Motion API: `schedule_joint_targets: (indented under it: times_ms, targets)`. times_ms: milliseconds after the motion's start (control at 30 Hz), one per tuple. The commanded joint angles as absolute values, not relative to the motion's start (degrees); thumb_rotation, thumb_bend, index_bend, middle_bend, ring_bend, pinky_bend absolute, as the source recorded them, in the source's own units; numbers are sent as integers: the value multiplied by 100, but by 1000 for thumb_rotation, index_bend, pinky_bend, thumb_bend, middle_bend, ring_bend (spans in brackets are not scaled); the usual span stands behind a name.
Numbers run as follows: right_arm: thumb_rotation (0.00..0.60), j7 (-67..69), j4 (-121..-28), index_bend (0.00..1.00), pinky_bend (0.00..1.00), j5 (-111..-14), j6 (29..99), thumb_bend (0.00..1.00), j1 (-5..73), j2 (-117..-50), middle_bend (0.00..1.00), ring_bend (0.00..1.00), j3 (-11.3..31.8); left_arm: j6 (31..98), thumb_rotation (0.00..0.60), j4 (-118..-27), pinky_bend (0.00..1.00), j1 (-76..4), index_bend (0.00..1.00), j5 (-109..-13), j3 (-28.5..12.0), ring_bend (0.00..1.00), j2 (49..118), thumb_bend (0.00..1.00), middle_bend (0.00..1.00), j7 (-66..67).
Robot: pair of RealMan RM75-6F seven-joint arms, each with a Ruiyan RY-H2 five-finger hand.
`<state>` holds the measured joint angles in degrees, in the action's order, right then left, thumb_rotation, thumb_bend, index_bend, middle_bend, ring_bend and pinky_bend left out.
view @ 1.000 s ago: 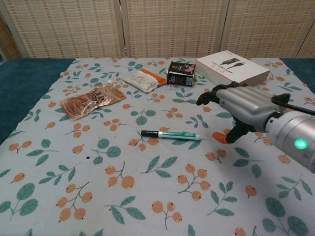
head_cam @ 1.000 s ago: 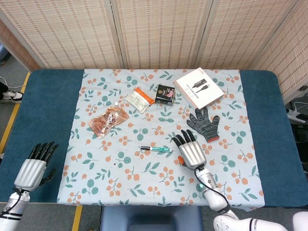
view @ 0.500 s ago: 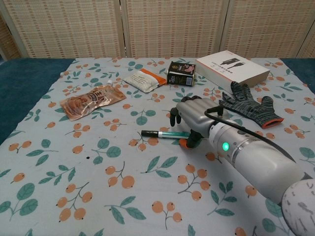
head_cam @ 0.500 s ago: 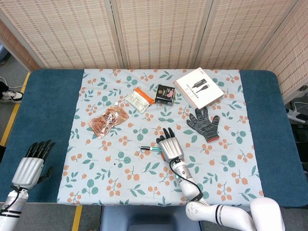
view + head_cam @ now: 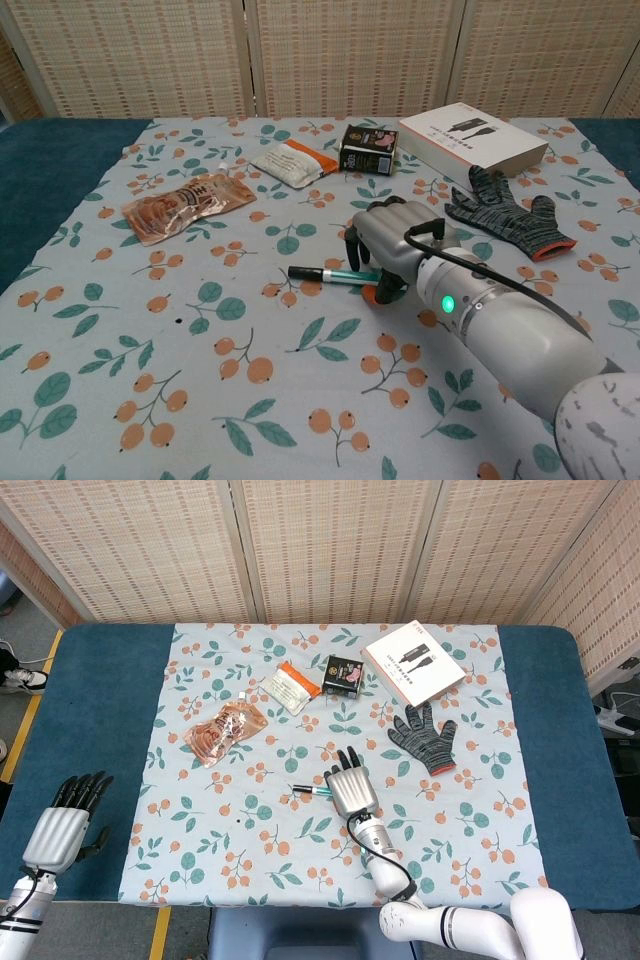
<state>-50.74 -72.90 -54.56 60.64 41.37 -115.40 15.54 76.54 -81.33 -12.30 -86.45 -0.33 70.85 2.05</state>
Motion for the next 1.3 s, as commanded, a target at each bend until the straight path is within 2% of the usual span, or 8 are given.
schedule_joint_targets:
  times_ms: [33, 567, 767, 933, 1200, 1300]
  targets:
    - [600, -5131, -7342, 460, 0, -5380, 6097, 248, 4168, -11523, 365, 69, 1538, 7666, 600, -8146, 54, -1226, 0, -8649, -32, 0, 7076, 399, 0, 207]
    - [600, -5261, -7325, 507, 0, -5188, 6227, 264, 4301, -11580, 394, 93, 1411, 7641, 600, -8206, 54, -1234, 0, -8609, -37, 0, 7013, 399, 0, 207]
    - [600, -5311, -7307, 677, 0, -5220, 6293, 307, 4330, -11601, 518, 203, 1326, 7646, 600, -8184, 54, -1233, 0, -8615, -34, 0, 7018, 399, 0, 180]
    - [600, -5290, -7269, 801, 0, -5284, 6340, 392, 4354, -11620, 635, 300, 1287, 7641, 600, -8197, 54, -1233, 0, -8614, -31, 0, 7001, 399, 0, 174]
    - [600, -4829, -7260, 833, 0, -5843, 6440, 404, 4275, -11497, 726, 399, 1056, 7836, 600, -8090, 74, -1242, 5, -8884, -1, 0, 7069, 417, 0, -82]
    - [600, -4664, -7381, 835, 0, -6031, 6485, 404, 4242, -11394, 738, 410, 1011, 7911, 600, -8028, 184, -1281, 71, -9069, 28, 17, 7177, 434, 46, -482]
